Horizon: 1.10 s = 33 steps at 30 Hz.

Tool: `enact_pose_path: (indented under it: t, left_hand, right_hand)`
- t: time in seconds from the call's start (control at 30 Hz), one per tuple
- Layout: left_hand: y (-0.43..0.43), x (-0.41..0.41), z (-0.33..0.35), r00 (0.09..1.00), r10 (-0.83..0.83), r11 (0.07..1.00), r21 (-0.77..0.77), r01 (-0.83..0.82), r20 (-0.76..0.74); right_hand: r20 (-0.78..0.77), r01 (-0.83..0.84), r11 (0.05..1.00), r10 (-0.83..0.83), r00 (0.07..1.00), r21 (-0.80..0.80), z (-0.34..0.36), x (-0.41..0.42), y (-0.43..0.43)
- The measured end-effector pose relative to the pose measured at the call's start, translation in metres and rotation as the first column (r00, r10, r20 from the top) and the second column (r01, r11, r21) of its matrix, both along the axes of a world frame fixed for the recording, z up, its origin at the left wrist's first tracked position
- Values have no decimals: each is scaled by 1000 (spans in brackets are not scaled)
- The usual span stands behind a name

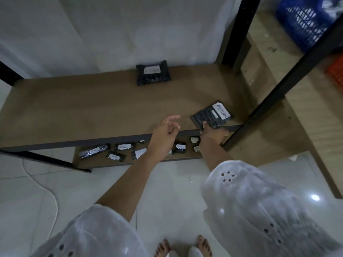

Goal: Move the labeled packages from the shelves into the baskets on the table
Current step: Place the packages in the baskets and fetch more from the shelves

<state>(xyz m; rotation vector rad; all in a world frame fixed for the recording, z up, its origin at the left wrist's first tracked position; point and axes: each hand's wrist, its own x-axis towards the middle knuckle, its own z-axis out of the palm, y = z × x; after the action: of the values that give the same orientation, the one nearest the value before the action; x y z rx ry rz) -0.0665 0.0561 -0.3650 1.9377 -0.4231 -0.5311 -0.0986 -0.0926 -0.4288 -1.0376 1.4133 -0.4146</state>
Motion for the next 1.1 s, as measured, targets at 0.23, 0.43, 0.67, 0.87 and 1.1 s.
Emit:
enact_pose_path:
  t: [0.23,0.43,0.67,0.87,1.1]
  left_hand:
    - [21,-26,-18,999,33,999,38,-32,-27]
    - [46,-39,-87,995,92,993,82,-89,-31]
    - [52,-31,-222,987,139,982,142,-126,-82]
    - [37,6,-338,987,159,975,161,-151,-38]
    - [23,57,-418,951,-29,812,563,-157,307]
  right_hand:
    - [260,-98,992,74,963,80,-11,-60,46]
    - [247,-250,965,223,943,84,-64,-112,69]
    - [201,-288,951,263,944,108,-166,-101,58]
    - [243,-260,963,236,941,74,-265,-59,35]
    - [299,-246,967,217,929,62,-343,-35,21]
